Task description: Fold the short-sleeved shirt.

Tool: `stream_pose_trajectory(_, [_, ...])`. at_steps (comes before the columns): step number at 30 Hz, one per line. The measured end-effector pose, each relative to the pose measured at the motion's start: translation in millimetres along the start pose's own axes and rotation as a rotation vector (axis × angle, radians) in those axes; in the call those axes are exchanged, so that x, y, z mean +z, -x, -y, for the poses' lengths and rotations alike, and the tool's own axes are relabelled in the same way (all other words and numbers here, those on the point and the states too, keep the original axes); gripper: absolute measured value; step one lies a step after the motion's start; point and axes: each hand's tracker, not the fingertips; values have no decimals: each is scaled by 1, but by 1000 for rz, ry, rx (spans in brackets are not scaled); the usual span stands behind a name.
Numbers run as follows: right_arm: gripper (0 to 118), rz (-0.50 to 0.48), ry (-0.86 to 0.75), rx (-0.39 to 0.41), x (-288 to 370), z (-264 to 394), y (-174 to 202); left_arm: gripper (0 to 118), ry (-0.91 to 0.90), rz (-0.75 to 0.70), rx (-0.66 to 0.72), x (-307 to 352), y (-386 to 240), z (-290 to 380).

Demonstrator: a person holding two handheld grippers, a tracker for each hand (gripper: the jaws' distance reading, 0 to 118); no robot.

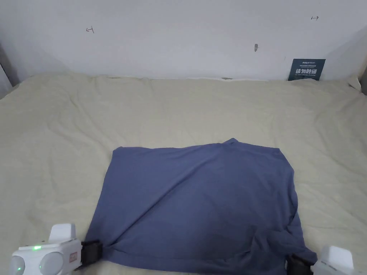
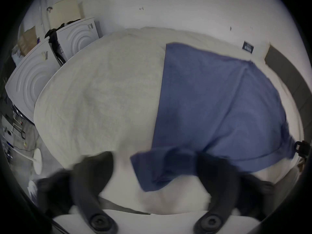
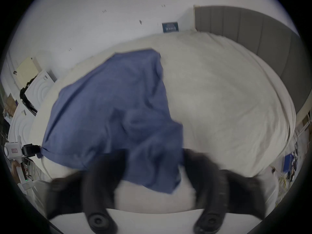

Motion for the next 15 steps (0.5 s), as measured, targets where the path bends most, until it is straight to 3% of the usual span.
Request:
stream_pose_trajectory(1, [98, -13, -45, 12, 8, -8, 8, 118, -61, 21, 19, 10, -3, -6])
stream_pose_trajectory(2, [114, -20, -104, 24, 19, -20, 16, 118, -136, 36, 35, 23, -7, -14])
stream_pose_trajectory(7, [115, -22, -361, 103, 66, -69, 50, 117, -372, 92, 37, 81, -31, -55])
stream_pose_trajectory(12, [115, 18, -585, 199, 103, -93, 82, 115, -613, 58, -19, 125, -58, -75])
stream_pose_trajectory(15, [112, 51, -680, 219, 117, -97, 94, 102, -721, 60, -46, 142, -73, -79])
